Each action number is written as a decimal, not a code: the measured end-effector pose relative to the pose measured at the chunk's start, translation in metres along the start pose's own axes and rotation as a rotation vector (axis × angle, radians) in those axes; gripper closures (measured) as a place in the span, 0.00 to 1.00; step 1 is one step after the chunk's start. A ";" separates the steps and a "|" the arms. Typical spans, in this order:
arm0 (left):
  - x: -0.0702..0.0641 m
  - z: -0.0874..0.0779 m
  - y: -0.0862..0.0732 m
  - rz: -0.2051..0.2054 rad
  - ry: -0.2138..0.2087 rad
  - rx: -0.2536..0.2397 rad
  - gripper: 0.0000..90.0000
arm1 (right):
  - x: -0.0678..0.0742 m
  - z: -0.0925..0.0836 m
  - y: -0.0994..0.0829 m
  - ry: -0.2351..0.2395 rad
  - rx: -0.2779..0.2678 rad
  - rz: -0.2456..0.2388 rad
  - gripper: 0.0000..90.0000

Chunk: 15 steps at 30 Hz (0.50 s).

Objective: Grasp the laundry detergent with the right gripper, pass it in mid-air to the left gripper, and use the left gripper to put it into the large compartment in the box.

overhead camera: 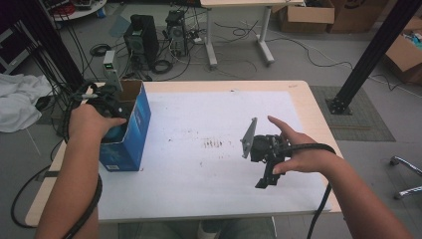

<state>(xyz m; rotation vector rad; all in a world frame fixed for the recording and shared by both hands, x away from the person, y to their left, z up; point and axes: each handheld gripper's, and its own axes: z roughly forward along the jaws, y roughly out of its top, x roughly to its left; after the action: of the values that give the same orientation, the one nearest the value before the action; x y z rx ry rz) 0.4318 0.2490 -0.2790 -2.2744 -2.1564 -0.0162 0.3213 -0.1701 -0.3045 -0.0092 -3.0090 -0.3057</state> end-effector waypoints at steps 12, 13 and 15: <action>-0.005 -0.029 -0.003 0.029 0.007 -0.023 0.28 | 0.000 0.001 0.004 0.001 0.002 -0.011 0.17; -0.005 -0.032 -0.004 0.032 0.008 -0.027 0.27 | 0.000 0.001 0.004 0.002 0.002 -0.010 0.18; -0.006 -0.036 -0.005 0.035 0.013 -0.030 0.26 | -0.001 0.002 0.004 0.002 0.002 -0.010 0.18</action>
<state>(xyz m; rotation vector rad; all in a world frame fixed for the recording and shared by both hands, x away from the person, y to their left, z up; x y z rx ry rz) 0.4267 0.2424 -0.2433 -2.3211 -2.1244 -0.0628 0.3218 -0.1660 -0.3052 0.0065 -3.0085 -0.3040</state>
